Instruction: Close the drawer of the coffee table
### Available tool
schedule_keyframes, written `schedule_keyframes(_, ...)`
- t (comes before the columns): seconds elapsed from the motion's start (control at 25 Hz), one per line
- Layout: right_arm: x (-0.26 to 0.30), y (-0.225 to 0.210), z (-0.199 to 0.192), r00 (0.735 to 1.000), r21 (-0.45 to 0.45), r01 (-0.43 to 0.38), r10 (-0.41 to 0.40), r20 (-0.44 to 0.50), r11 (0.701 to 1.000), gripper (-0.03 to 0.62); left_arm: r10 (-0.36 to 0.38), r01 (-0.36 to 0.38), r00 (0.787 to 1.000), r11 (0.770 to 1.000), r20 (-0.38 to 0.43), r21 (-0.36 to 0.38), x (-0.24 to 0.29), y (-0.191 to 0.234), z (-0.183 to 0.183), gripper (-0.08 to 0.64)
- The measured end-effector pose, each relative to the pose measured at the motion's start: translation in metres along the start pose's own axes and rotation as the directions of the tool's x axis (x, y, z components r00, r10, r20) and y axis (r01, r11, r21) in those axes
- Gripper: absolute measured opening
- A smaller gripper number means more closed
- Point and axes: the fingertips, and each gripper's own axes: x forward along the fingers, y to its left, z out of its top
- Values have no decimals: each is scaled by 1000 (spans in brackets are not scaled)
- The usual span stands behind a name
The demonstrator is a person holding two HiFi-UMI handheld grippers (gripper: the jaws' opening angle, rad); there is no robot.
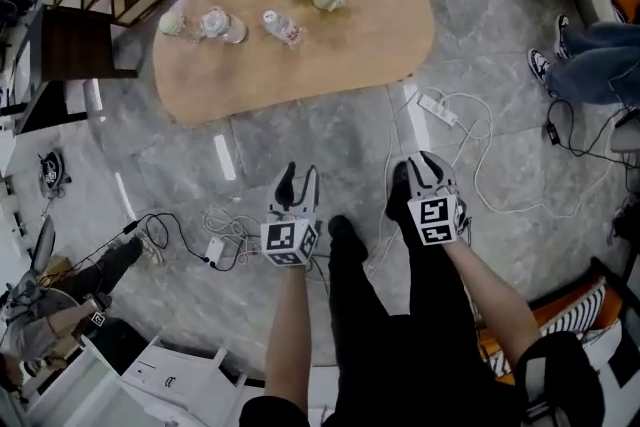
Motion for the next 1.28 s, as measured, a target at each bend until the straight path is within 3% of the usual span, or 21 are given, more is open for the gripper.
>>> schedule_keyframes(0.16, -44, 4, 53, 999, 2, -28, 28, 38, 1000, 98, -19, 22, 999, 998, 41, -62, -45, -36, 48, 186)
schedule_keyframes(0.36, -105, 21, 109, 992, -1, -45, 44, 121, 999, 97, -39, 46, 992, 998, 117, -53, -111, -69, 96, 184)
schedule_keyframes(0.52, -152, 53, 143, 980, -16, -55, 57, 193, 998, 97, -44, 47, 984, 999, 172, -13, -167, -73, 121, 183)
schedule_keyframes(0.64, -185, 82, 163, 970, -19, -60, 63, 236, 998, 97, -45, 51, 974, 998, 222, -22, -207, -72, 134, 170)
schedule_keyframes(0.96, -266, 179, 174, 946, -82, -56, 79, 315, 995, 94, -87, 84, 943, 996, 322, 23, -313, -67, 137, 144)
schedule_keyframes(1.28, -324, 225, 155, 930, -21, -64, 67, 360, 998, 83, -181, 176, 923, 983, 340, 46, -372, -76, 112, 95)
